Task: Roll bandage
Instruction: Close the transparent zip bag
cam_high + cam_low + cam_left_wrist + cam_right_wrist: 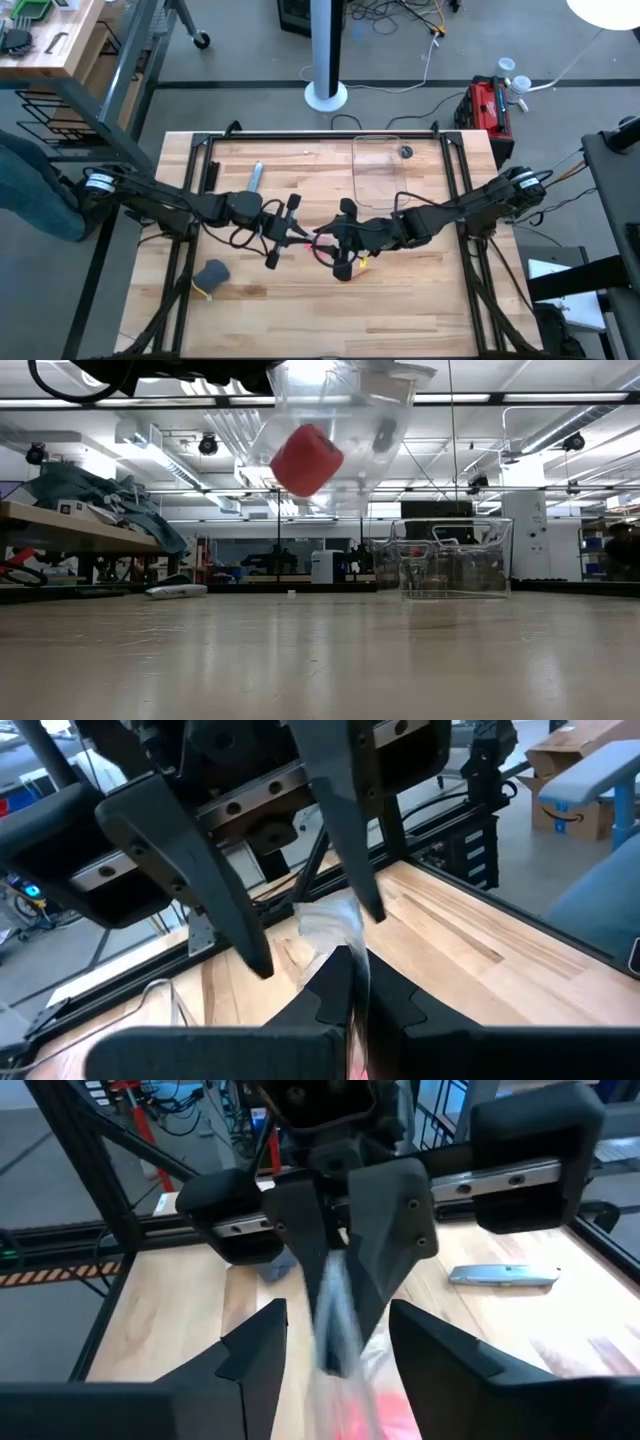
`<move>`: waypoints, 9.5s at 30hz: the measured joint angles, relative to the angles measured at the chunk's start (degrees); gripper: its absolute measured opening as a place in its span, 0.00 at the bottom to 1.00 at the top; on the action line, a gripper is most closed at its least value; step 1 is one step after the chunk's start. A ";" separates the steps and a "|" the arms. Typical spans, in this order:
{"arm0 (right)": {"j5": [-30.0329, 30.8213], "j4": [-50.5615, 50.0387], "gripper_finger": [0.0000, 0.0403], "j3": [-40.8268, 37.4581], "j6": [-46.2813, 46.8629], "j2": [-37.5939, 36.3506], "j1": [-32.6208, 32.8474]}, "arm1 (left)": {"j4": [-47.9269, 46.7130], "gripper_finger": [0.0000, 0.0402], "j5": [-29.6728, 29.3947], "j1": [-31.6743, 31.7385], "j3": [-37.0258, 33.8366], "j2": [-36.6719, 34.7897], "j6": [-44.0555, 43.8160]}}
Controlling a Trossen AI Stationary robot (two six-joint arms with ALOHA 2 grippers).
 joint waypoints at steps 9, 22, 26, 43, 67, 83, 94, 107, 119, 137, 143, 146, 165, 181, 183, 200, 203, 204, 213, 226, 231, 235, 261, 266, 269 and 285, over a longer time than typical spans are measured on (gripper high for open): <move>-1.60 0.00 0.33 0.00 0.55 0.00 -0.02 | 1.46 0.00 -0.51 -0.14 0.00 0.00 0.13; -2.47 -0.08 0.01 -0.02 0.06 -0.02 -0.02 | 1.27 0.00 -0.80 -0.14 0.00 -0.02 -4.44; -1.18 -0.33 0.01 -0.02 -0.93 -0.02 0.00 | 0.76 0.06 -0.12 -0.06 0.00 -0.33 -14.07; -0.63 -4.47 0.00 -0.11 -0.76 -0.17 0.15 | -0.50 0.45 -0.29 0.08 -0.11 -1.60 -15.63; -0.85 -4.28 0.00 -0.28 0.64 0.00 0.17 | -0.37 0.13 -2.43 0.34 0.08 -1.62 -15.40; -0.61 -4.42 0.00 -0.31 0.52 0.00 0.17 | -1.07 0.03 -2.35 0.34 0.07 -1.62 -11.47; -2.59 -5.40 0.15 -0.31 0.02 -0.02 0.17 | -0.87 0.00 -0.45 0.25 0.00 -1.53 -8.92; -4.50 -6.64 0.06 -0.31 1.31 -0.02 0.15 | -1.53 0.00 1.08 0.17 0.00 -1.53 -8.10; -4.24 -9.57 0.06 -0.31 2.82 -0.13 0.15 | -1.71 0.00 1.11 0.17 0.00 -1.53 -8.11; -5.53 -13.23 0.02 -0.33 4.92 -0.17 0.15 | -2.23 0.00 0.88 0.14 -0.09 -1.53 -10.45; -4.06 -12.86 0.00 -0.37 5.14 -0.17 0.15 | -2.19 0.08 0.84 0.16 -0.09 -1.55 -16.89; -4.04 -11.95 0.00 -0.37 5.15 -0.17 0.15 | -2.17 0.15 0.59 0.19 -0.09 -1.55 -17.90; -3.97 -8.43 0.00 -0.31 4.09 -0.11 0.13 | 0.52 0.25 0.54 0.17 -0.10 -0.96 -15.67; -4.01 -7.22 0.00 0.87 1.97 -0.07 0.00 | 3.42 0.20 0.47 0.27 -0.09 -0.96 -15.63; -4.00 -7.26 0.00 0.87 2.00 -0.07 0.00 | 4.12 0.20 0.47 0.27 -0.09 -0.96 -15.63; -4.00 -6.66 0.00 0.87 1.92 -0.07 0.00 | 3.83 0.01 -2.33 0.27 -0.09 -0.94 -12.99; -4.10 -6.90 0.01 0.87 0.81 -0.07 0.00 | 3.40 0.01 -2.12 0.27 -0.09 -0.94 -11.85; -4.12 -7.14 0.02 0.87 0.78 -0.07 0.00 | 3.30 0.00 -1.77 0.27 -0.09 -0.94 -11.71; -4.07 -5.65 0.21 0.87 2.08 -0.07 0.00 | 1.89 0.00 0.67 -0.27 -0.09 -0.92 -9.17; -4.24 -5.99 0.17 0.87 1.63 -0.07 0.00 | 2.16 0.00 1.11 -0.27 -0.09 -0.92 -9.16; -4.28 -7.38 0.03 0.87 1.22 -0.07 0.02 | 2.08 0.00 1.04 -0.26 -0.09 -0.92 -9.16; -4.66 -7.72 0.10 0.87 2.55 -0.07 0.00 | 2.05 0.00 1.08 -0.27 -0.09 -0.92 -9.16; -7.78 -15.78 0.04 0.92 6.43 -0.24 0.26 | 0.59 0.00 1.06 -0.27 -0.09 -0.92 -9.16; -9.39 -18.27 0.06 0.92 7.55 -0.24 0.39 | 0.65 0.00 0.89 -0.27 -0.09 -0.92 -9.18; -9.97 -18.91 0.01 0.92 7.63 -0.26 0.52 | 0.51 0.00 0.67 -0.27 -0.09 -0.92 -9.17; -15.62 -21.68 0.05 0.92 11.10 -0.42 1.21 | 0.21 0.00 0.69 -0.27 -0.11 -0.90 -9.18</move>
